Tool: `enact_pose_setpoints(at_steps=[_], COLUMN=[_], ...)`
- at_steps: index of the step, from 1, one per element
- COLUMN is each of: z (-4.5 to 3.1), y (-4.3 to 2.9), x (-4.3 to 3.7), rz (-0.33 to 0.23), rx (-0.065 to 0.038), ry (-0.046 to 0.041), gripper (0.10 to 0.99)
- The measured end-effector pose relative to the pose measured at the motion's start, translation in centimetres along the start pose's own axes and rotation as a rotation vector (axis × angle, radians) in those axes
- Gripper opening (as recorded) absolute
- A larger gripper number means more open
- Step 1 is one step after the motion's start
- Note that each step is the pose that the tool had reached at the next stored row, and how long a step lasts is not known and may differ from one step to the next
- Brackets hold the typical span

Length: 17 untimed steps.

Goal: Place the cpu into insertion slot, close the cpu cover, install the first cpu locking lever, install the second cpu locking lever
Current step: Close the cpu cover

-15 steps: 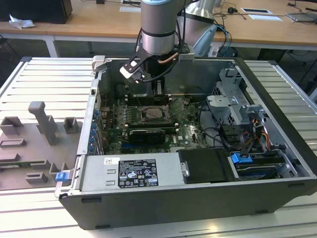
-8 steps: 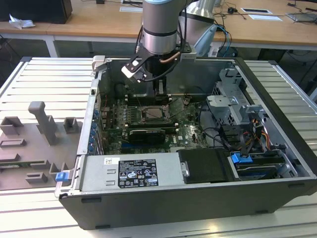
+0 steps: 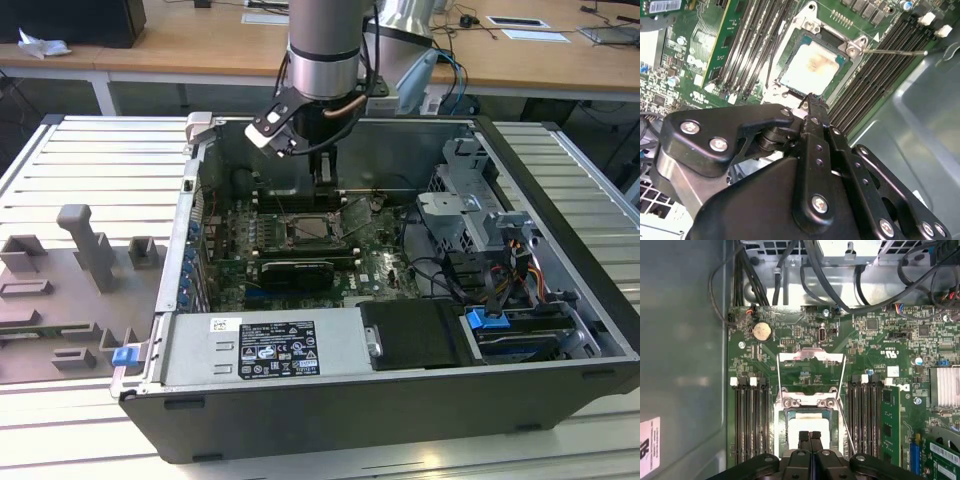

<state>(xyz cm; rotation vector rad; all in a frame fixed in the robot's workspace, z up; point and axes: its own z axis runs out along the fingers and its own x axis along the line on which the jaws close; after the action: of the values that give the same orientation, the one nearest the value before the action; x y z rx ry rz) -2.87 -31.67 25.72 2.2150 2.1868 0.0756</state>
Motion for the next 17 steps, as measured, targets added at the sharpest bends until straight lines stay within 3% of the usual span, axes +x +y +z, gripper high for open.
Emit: enact_pose_setpoints(at_steps=[3, 8, 10, 17], z=[0.00, -1.20, -1.34, -1.28], y=[0.53, 0.62, 0.69, 2.21], x=[0.00, 0.02, 0.02, 0.04], rz=[0.000, 0.000, 0.000, 0.000], rx=[0.001, 0.001, 0.001, 0.001], ry=[-0.0002, -0.0001, -0.0001, -0.0001], gripper=[0.106, 0.106, 0.106, 0.106])
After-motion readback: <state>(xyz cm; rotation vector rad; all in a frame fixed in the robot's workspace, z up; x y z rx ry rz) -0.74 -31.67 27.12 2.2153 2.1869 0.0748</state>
